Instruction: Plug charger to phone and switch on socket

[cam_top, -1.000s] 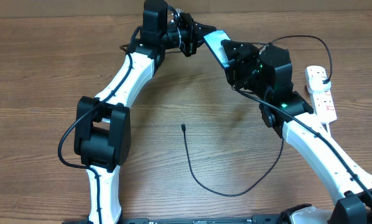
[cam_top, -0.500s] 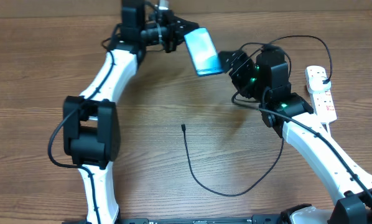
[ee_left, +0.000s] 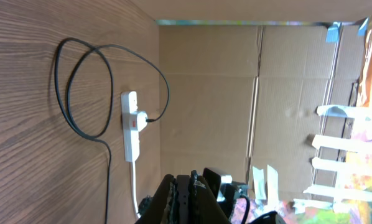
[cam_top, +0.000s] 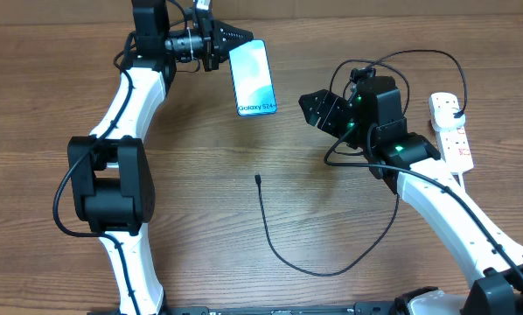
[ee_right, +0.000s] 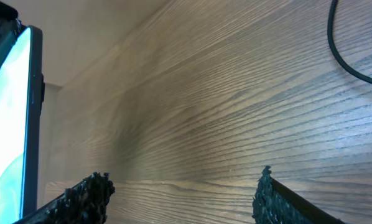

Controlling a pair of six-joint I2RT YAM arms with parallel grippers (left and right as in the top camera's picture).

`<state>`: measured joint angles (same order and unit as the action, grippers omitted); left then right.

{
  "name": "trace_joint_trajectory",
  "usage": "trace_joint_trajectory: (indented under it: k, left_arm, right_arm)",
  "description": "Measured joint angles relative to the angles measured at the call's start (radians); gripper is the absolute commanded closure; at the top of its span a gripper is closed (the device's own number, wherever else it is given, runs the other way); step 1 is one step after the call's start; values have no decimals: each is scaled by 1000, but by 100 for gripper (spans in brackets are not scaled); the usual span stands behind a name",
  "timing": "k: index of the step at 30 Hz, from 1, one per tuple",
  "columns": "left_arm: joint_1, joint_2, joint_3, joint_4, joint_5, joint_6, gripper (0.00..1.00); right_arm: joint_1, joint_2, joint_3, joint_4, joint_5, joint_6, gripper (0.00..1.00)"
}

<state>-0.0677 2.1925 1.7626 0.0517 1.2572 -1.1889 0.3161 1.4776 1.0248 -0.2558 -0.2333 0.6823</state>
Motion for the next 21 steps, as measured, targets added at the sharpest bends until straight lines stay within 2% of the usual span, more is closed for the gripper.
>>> trace_joint_trajectory:
  k: [13, 21]
  left_arm:
    - [0, 0, 0, -2, 2, -14, 96]
    - [0, 0, 0, -58, -73, -71, 96]
  right_arm:
    - [0, 36, 0, -28, -59, -9, 28]
    - [0, 36, 0, -48, -74, -10, 28]
